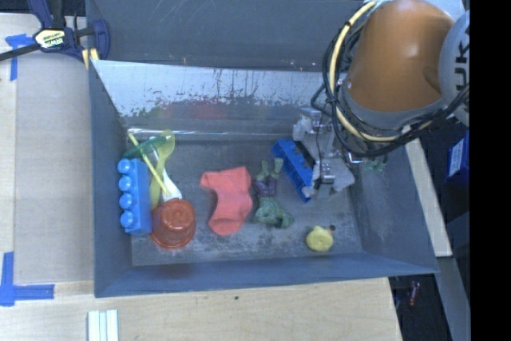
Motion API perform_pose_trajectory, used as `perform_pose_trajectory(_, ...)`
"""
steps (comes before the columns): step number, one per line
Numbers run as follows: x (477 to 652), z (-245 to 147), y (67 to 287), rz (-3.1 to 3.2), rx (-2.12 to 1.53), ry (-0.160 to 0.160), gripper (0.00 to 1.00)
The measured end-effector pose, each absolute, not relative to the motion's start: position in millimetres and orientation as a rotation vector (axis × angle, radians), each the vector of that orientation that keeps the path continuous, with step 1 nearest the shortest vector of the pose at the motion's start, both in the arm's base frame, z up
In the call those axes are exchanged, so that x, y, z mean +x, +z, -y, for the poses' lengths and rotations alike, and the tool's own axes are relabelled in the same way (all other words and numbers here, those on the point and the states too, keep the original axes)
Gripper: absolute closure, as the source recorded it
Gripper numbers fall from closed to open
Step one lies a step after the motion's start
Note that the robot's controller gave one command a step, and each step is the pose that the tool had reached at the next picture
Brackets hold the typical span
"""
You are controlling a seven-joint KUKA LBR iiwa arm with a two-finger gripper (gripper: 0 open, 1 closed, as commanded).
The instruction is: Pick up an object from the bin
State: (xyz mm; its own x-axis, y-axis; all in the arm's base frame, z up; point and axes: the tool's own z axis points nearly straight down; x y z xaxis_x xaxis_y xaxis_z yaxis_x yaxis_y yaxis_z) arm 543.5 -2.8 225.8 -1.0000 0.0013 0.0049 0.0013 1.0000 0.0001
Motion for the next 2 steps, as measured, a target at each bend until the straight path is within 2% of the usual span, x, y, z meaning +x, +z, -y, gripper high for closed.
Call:
perform_pose_trajectory(1, 545.0, 2.9, 230.4, 3.145, -0.002, 0.0, 0.0)
perform_pose_trajectory(2, 535.4, -8.8, 167.2, 3.15, -0.04, -0.001, 0.0)
